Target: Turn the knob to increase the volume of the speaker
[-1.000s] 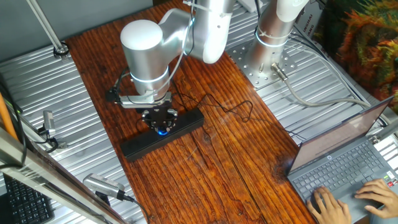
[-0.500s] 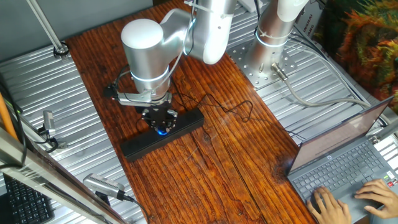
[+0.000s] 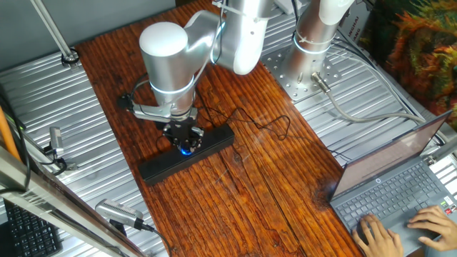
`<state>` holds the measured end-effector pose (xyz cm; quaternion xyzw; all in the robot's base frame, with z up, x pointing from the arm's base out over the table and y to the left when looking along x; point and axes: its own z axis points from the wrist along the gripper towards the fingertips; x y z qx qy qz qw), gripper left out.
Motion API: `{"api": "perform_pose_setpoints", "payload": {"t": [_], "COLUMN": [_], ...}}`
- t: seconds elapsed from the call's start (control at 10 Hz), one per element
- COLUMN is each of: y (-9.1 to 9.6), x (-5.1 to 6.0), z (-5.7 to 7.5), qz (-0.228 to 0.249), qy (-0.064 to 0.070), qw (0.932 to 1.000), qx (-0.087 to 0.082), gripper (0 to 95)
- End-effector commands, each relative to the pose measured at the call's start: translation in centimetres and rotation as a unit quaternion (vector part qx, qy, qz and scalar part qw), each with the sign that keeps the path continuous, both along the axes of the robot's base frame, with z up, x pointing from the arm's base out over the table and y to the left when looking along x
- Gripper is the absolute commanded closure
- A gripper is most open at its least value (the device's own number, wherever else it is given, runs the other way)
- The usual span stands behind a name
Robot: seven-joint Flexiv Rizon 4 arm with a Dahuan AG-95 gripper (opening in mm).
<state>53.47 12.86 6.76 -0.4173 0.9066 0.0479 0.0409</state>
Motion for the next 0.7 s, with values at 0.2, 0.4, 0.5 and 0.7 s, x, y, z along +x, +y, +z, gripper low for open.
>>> {"api": "perform_pose_setpoints", "payload": {"t": [0.2,0.4,0.5,0.7], "y": [-0.04,-0.04,-0.04,-0.04], "x": [-0.04,-0.04,-0.04,-0.04], "z": [0.02,0.02,0.02,0.02], "qz": [-0.032,-0.046,-0.054,-0.071], "qy": [0.006,0.006,0.006,0.009], "qw": [0.9995,0.9989,0.9985,0.9975], "qx": [-0.001,0.002,0.002,0.004], "gripper": [95.0,95.0,95.0,95.0]}}
